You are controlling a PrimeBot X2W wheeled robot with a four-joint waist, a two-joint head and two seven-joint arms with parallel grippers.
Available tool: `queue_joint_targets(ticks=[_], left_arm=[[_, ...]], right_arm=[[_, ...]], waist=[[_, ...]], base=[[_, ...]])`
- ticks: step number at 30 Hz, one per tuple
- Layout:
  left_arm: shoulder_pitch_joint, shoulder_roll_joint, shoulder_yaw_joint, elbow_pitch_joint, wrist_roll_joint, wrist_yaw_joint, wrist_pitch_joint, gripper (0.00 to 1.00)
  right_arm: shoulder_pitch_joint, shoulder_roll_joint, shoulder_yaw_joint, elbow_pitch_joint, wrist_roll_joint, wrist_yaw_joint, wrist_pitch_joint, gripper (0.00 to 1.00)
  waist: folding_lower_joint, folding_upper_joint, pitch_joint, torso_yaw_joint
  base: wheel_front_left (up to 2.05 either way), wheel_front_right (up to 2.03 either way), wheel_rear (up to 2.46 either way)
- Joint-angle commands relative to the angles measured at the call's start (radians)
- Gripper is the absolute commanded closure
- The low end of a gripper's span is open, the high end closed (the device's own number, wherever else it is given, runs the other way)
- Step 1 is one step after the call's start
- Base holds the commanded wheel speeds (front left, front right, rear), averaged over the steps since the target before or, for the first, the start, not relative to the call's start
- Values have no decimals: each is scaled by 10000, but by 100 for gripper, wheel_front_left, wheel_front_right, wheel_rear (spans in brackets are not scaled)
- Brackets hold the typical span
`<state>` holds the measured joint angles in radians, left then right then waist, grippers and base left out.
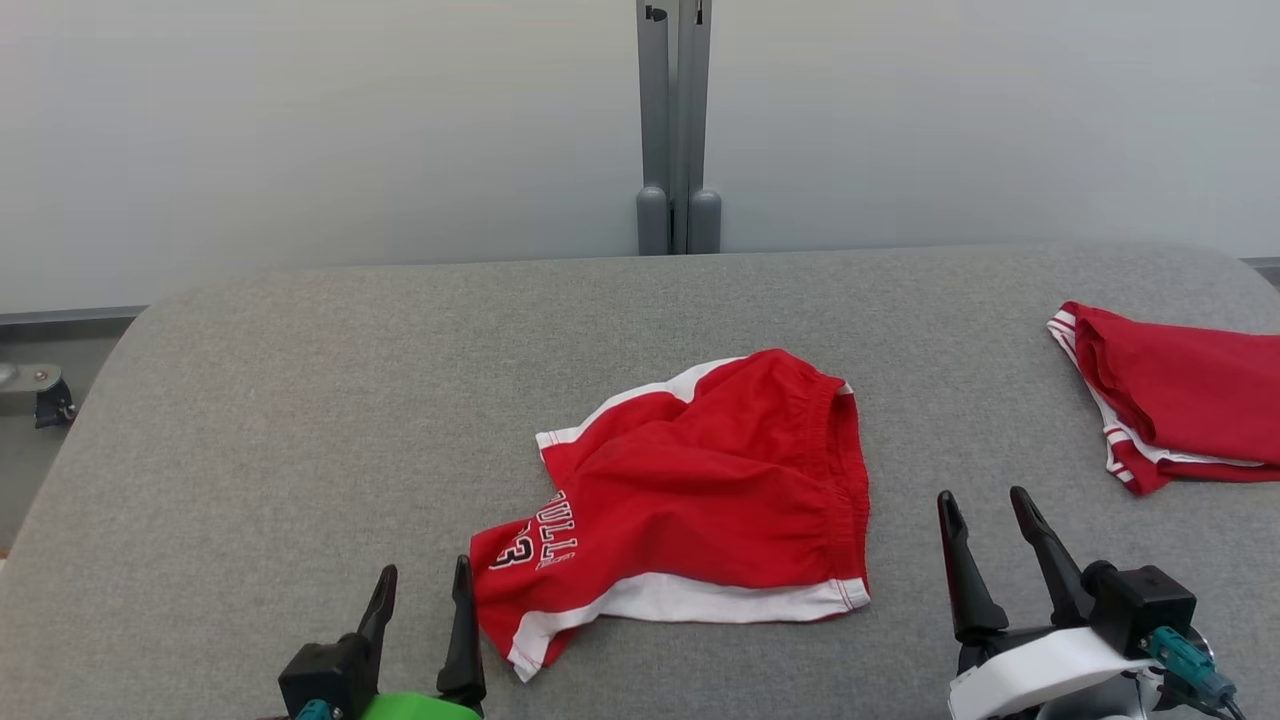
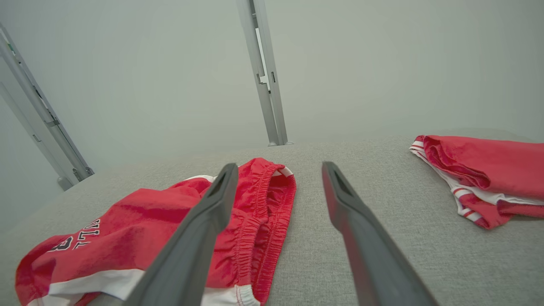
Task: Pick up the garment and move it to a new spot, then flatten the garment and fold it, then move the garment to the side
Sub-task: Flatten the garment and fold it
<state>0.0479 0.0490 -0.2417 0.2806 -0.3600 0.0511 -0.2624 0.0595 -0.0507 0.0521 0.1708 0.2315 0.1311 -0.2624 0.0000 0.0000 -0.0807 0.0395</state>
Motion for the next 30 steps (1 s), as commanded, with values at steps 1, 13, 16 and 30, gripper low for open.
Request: queue_joint_targets(ticks=[1,13,16,30], left_arm=[[83,31,24,16,56,-45,-30,0],[-32,31,-35,28,104,-48,-30,0],[-52,31,-64,29,121,-72,-30,0],[-302,31,-117,134,215,-73,-31,0]], right_arm=[[87,-9,29,-10,28,-9,-30,0],[-44,-4,238,317,-117,-9,-31,0],[-47,-37,532,671,-304,-9,-18,0],[-1512,-1326,2282,3619,-736,-12,643,0]], waist=[[0,0,12,-1],[0,0,90,106],[0,0,160,178],[0,0,740,837]], base=[[0,0,0],[0,0,0],[0,0,0],[0,0,0]])
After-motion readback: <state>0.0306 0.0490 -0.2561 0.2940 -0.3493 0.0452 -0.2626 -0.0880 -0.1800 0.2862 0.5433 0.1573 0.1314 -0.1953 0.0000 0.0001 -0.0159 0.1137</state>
